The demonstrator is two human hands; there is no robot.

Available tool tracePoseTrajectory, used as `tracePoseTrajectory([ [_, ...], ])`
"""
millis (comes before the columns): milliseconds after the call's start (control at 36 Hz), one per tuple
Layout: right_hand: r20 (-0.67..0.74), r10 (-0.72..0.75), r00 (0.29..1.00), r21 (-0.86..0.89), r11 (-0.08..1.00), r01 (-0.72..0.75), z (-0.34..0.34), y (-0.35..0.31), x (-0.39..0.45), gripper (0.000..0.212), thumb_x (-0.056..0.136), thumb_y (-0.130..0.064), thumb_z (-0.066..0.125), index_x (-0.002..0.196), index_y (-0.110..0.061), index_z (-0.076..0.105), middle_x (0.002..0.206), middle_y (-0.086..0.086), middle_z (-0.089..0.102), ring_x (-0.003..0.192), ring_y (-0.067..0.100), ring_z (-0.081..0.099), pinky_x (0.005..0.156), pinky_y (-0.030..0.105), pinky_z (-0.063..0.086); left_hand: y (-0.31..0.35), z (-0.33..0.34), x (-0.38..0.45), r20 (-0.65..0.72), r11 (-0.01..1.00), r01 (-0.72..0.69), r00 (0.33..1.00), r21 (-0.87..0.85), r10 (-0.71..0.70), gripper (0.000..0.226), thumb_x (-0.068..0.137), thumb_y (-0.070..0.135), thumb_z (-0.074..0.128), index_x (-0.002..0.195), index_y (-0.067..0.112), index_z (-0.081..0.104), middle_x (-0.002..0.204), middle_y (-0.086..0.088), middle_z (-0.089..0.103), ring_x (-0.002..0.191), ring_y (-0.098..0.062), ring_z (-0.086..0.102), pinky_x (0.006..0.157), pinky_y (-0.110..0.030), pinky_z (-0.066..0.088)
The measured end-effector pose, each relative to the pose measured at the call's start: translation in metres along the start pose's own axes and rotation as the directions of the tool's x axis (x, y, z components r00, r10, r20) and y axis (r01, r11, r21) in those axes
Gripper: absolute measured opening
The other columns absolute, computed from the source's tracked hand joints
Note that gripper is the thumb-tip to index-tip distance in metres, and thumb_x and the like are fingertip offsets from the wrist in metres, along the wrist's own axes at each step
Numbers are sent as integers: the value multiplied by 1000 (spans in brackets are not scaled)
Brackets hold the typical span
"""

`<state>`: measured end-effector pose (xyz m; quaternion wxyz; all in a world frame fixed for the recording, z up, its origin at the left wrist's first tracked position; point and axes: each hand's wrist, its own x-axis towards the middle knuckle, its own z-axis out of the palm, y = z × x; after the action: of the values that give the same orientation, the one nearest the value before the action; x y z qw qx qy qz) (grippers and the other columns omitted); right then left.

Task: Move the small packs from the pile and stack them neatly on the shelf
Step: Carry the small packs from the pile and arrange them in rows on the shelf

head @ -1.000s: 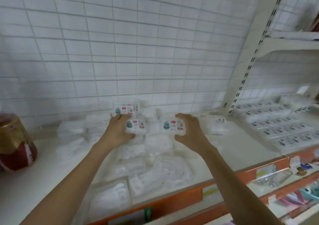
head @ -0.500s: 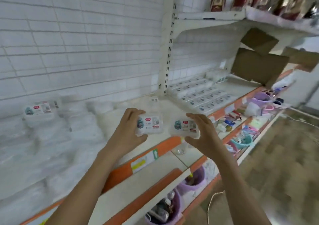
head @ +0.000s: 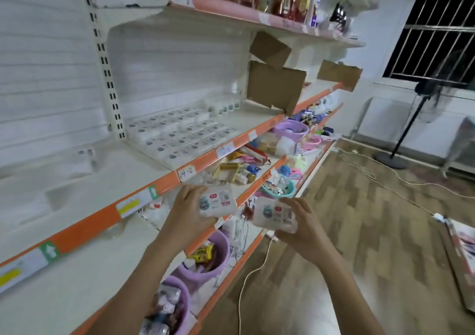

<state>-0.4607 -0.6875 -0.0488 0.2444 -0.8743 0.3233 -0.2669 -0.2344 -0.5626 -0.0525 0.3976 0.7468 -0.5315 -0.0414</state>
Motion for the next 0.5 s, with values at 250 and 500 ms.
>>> tracePoseTrajectory([
  [250, 14, 47, 999, 11, 999, -47, -16, 64, 27, 67, 70, -7, 76, 130, -16, 48, 125, -6, 39, 107, 4, 43, 80, 5, 37, 21, 52, 49, 76, 999, 40, 996, 4, -40, 70, 71, 12, 73, 132, 10, 40, 120, 0, 34, 118, -15, 38, 91, -18, 32],
  [500, 93, -15, 996, 35, 999, 12, -16, 98, 143, 70, 73, -13, 76, 134, -19, 44, 131, -2, 38, 108, 9, 43, 79, 8, 44, -5, 81, 138, 69, 994, 108, 992, 10, -109, 68, 70, 12, 71, 132, 13, 41, 116, 7, 32, 110, -6, 35, 82, -12, 25],
])
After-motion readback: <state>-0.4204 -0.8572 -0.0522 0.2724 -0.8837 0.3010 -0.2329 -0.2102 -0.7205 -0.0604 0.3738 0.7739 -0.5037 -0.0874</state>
